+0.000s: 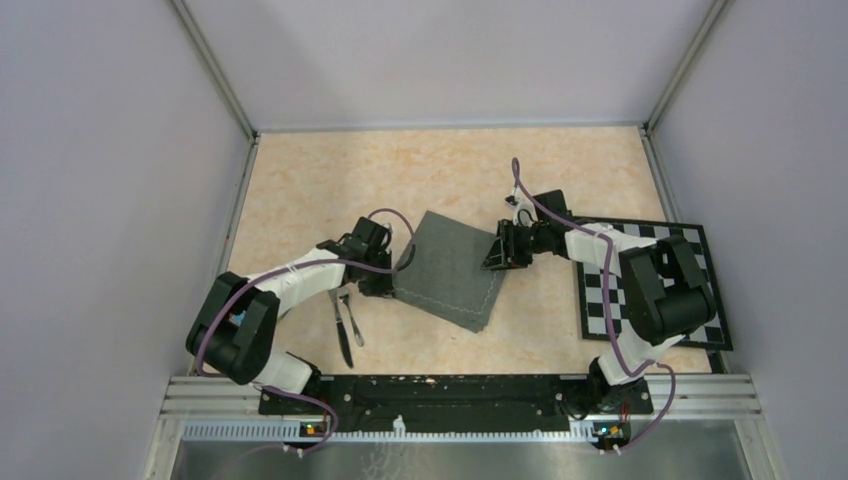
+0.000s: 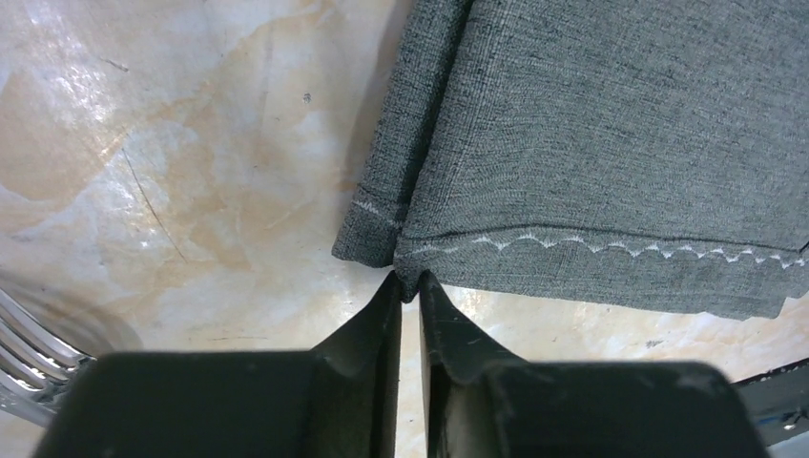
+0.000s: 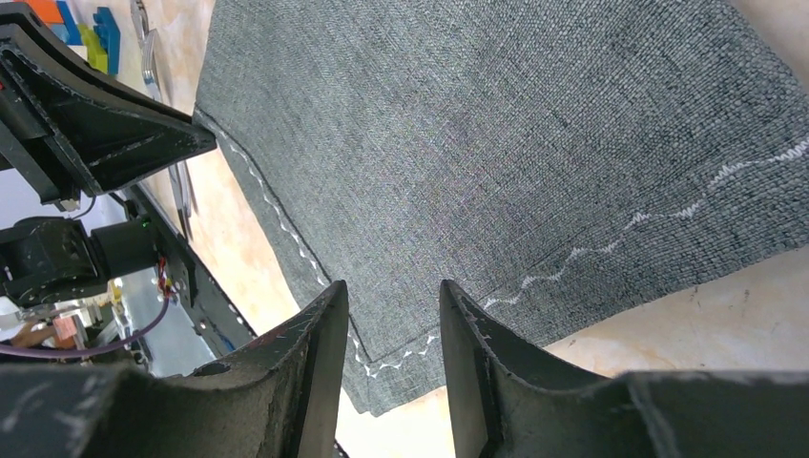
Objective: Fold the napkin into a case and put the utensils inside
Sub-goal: Smooth out the square-folded napkin at the center of the board.
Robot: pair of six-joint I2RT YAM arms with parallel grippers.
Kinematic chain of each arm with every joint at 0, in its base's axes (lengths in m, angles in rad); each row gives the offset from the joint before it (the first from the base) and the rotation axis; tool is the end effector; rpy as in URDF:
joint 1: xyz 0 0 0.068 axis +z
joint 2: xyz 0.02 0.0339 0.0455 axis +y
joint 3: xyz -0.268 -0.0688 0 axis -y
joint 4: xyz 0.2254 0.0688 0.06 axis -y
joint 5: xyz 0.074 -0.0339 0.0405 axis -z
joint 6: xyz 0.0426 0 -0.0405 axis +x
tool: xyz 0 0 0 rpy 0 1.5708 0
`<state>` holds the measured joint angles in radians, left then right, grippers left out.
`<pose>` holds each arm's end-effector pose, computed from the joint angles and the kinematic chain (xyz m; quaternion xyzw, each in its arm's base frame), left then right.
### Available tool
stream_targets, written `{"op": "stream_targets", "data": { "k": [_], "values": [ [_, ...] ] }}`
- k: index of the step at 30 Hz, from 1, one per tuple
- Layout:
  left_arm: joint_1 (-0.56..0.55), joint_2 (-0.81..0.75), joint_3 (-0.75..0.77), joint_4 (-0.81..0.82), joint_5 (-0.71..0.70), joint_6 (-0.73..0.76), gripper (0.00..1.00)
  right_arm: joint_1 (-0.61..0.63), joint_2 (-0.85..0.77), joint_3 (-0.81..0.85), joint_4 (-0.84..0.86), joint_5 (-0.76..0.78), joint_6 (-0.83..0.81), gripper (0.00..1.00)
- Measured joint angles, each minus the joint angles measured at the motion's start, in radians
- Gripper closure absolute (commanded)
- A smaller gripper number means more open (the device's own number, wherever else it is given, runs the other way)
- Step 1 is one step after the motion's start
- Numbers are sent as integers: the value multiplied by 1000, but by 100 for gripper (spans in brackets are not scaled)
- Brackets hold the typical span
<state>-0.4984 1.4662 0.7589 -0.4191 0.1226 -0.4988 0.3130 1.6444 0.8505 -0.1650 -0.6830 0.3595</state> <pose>0.2191 -0.1252 0.1742 0.0133 0.9736 -0.1577 0.1646 0.2791 0.1186 0.1745 -0.0800 0.9006 0.3951 0.1625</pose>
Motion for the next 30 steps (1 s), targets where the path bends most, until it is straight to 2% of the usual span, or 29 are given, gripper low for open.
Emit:
{"op": "stream_targets", "data": {
  "k": [3,12,26,30],
  "values": [
    [0,-13,0,-4,1,-1,92,0,0,0,0,0,0,60],
    [-1,-109,46,-30,7,0,91,0,0,0,0,0,0,60],
    [13,-3,45,-35,-53,4,86,0,-7,-6,0,-3,0,60],
    [12,-1,33,-37,-56,4,81,0,-7,-6,0,-10,0,60]
  ]
}}
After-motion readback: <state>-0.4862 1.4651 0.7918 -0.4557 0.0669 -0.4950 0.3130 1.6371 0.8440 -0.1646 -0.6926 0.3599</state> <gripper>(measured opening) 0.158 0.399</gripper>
